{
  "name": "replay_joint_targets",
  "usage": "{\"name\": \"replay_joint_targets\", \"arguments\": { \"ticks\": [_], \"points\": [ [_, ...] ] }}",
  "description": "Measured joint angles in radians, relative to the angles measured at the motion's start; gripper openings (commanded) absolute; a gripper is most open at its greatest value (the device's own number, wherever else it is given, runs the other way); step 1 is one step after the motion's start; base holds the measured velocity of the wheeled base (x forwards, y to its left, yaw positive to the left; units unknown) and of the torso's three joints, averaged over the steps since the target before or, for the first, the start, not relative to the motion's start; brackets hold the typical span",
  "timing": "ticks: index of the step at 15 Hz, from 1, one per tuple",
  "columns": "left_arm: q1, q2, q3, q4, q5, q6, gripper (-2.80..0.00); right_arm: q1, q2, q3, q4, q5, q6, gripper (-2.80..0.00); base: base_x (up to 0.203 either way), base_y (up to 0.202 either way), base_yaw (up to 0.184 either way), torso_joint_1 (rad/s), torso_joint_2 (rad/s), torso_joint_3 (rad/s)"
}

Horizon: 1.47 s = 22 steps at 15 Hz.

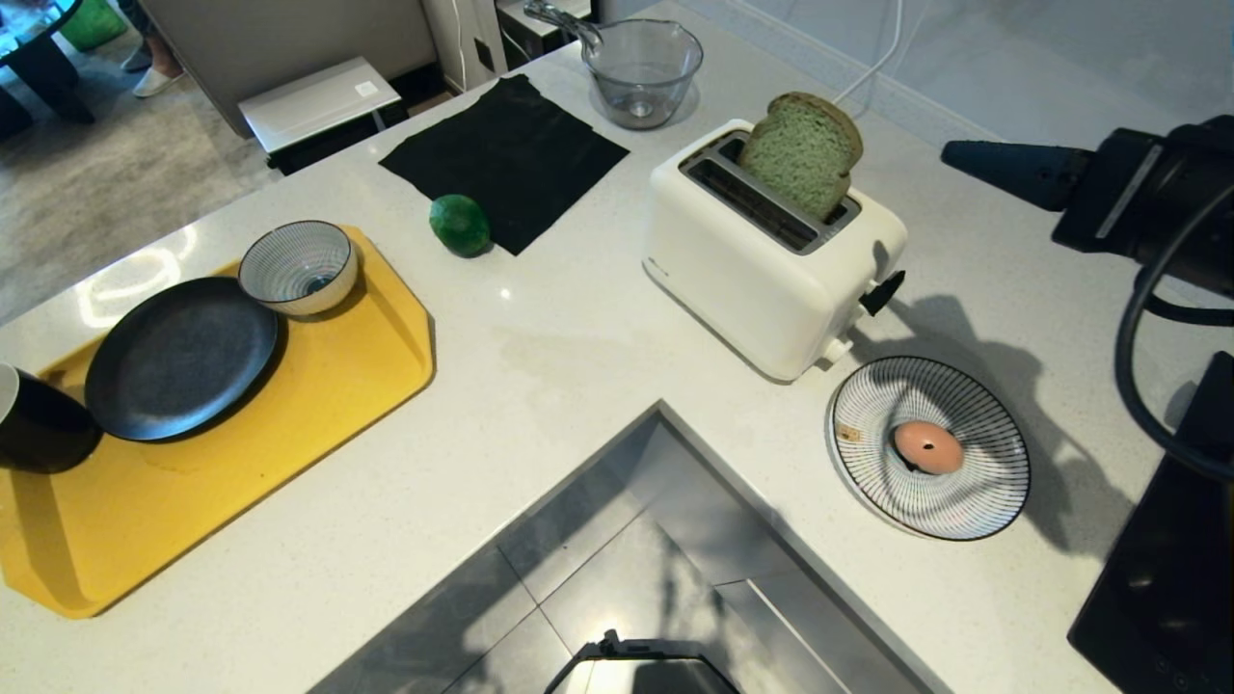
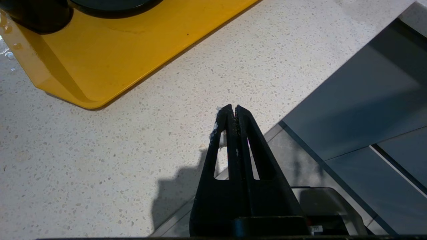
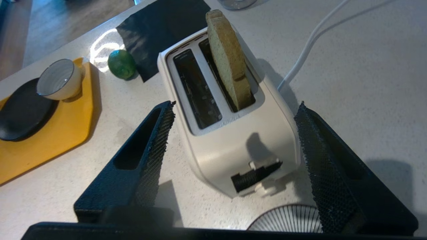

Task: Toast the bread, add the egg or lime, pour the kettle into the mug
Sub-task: Put the baked bread on a plate

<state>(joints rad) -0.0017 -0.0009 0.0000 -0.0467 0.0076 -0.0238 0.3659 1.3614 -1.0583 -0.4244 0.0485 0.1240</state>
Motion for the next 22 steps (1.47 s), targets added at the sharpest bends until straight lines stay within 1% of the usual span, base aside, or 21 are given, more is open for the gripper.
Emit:
{"name": "replay_joint_targets", "arguments": {
  "ticks": [2,3,6,8,10,12,13,15,17,20,22],
  "points": [
    [0.0,0.0,0.0,0.0,0.0,0.0,-2.8,-0.005,0.063,-0.002,-0.079,0.001,-0.05,0.0,0.0,0.0,0.0,0.0,0.0,0.0],
    [0.0,0.0,0.0,0.0,0.0,0.0,-2.8,-0.006,0.091,-0.007,-0.095,0.001,-0.085,0.0,0.0,0.0,0.0,0.0,0.0,0.0],
    [0.0,0.0,0.0,0.0,0.0,0.0,-2.8,-0.024,0.155,-0.074,-0.084,0.009,-0.209,0.0,0.0,0.0,0.0,0.0,0.0,0.0],
    [0.0,0.0,0.0,0.0,0.0,0.0,-2.8,-0.042,0.187,-0.164,-0.037,0.047,-0.261,0.0,0.0,0.0,0.0,0.0,0.0,0.0],
    [0.0,0.0,0.0,0.0,0.0,0.0,-2.8,-0.06,0.217,-0.268,0.063,0.105,-0.312,0.0,0.0,0.0,0.0,0.0,0.0,0.0],
    [0.0,0.0,0.0,0.0,0.0,0.0,-2.8,-0.069,0.26,-0.329,0.109,0.164,-0.375,0.0,0.0,0.0,0.0,0.0,0.0,0.0],
    [0.0,0.0,0.0,0.0,0.0,0.0,-2.8,-0.071,0.277,-0.343,0.116,0.169,-0.394,0.0,0.0,0.0,0.0,0.0,0.0,0.0],
    [0.0,0.0,0.0,0.0,0.0,0.0,-2.8,-0.073,0.309,-0.37,0.125,0.172,-0.4,0.0,0.0,0.0,0.0,0.0,0.0,0.0],
    [0.0,0.0,0.0,0.0,0.0,0.0,-2.8,-0.073,0.338,-0.426,0.146,0.173,-0.397,0.0,0.0,0.0,0.0,0.0,0.0,0.0],
    [0.0,0.0,0.0,0.0,0.0,0.0,-2.8,-0.073,0.376,-0.531,0.216,0.17,-0.378,0.0,0.0,0.0,0.0,0.0,0.0,0.0],
    [0.0,0.0,0.0,0.0,0.0,0.0,-2.8,-0.073,0.398,-0.564,0.226,0.17,-0.376,0.0,0.0,0.0,0.0,0.0,0.0,0.0]
  ]
}}
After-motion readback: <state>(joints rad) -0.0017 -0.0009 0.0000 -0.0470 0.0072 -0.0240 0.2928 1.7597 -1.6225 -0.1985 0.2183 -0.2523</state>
